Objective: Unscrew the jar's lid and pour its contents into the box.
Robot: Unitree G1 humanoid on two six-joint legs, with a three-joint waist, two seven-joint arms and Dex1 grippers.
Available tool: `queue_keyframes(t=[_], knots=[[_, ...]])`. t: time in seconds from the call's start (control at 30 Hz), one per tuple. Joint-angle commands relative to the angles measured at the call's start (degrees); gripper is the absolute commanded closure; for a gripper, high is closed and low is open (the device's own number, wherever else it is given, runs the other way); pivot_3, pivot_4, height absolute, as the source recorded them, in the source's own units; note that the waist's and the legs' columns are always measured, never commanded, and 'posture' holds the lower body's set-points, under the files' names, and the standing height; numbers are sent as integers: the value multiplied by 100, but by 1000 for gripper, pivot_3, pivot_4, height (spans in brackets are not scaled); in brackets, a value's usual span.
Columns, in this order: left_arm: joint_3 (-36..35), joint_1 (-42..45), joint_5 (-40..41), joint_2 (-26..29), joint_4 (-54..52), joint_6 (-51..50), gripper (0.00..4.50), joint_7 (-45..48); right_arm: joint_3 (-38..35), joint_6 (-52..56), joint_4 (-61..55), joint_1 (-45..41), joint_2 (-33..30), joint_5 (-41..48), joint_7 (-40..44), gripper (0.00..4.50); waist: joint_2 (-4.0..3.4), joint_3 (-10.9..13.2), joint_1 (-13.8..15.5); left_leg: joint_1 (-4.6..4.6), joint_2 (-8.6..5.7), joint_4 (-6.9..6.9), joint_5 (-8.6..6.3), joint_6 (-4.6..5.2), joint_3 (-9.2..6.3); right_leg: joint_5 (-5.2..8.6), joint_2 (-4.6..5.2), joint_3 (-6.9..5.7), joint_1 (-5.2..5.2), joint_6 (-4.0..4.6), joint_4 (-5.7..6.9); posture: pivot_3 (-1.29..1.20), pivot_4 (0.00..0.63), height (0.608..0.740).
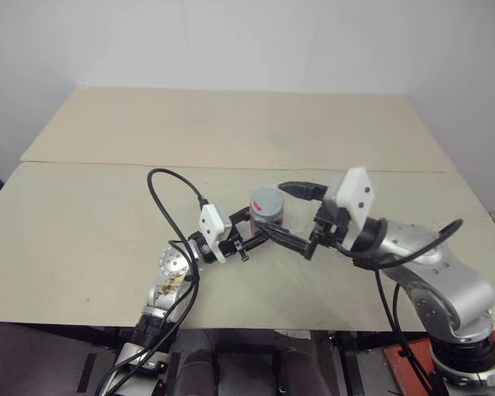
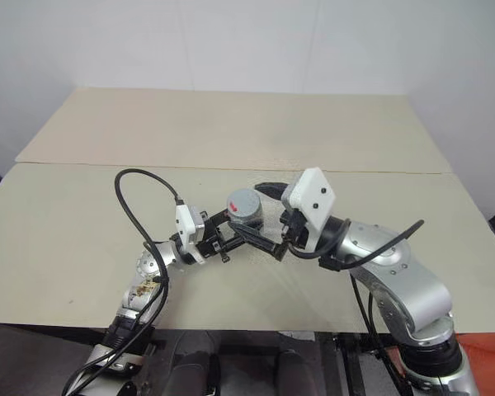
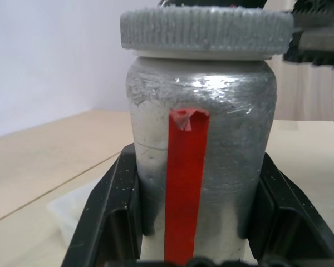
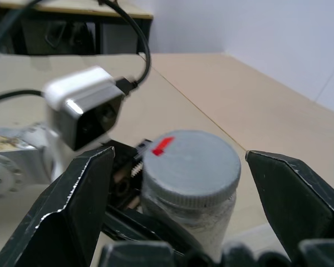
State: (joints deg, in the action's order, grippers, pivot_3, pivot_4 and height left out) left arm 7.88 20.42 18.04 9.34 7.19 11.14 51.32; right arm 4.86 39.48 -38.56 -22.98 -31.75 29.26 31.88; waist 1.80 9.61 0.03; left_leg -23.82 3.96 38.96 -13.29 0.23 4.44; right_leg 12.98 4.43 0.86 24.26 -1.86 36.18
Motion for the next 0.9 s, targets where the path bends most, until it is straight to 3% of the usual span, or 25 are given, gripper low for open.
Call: queue_keyframes(t=[0.03, 0.53, 0.63, 0.73, 0.9], knots=[[35, 17, 8, -33, -215, 125, 2549, -18, 53, -108, -42, -146, 69, -155, -109, 88, 0, 0, 7, 0, 0, 0, 0, 0, 0, 0, 0, 0, 0, 0, 0, 0, 150, 740], [96, -2, 0, -26, -181, 179, 2549, -20, 54, -23, 124, -264, 220, -259, -159, 88, 0, 0, 7, 1, 0, 1, 0, 0, 0, -1, -1, 0, 0, 0, 2, 0, 150, 740], [95, 8, 7, -25, -166, 180, 2549, -16, 56, -28, 105, -255, 239, -252, -169, 681, 0, 0, 7, 0, 0, 1, 0, 0, 0, -1, -1, 0, 0, 0, 1, 0, 150, 740], [114, 3, -2, -13, -147, 180, 2549, 0, 28, -33, 59, -237, 243, -235, -167, 1621, 0, 0, 6, 1, 1, 1, 0, 0, 0, -1, -1, 0, 0, 0, 2, 0, 150, 740], [135, -1, 5, -22, -150, 179, 2549, 5, 26, -25, -14, -189, 205, -232, -150, 1702, 0, 0, 6, 0, 0, 1, 0, 0, 0, 0, -1, 0, 0, 0, 2, 0, 150, 740]])
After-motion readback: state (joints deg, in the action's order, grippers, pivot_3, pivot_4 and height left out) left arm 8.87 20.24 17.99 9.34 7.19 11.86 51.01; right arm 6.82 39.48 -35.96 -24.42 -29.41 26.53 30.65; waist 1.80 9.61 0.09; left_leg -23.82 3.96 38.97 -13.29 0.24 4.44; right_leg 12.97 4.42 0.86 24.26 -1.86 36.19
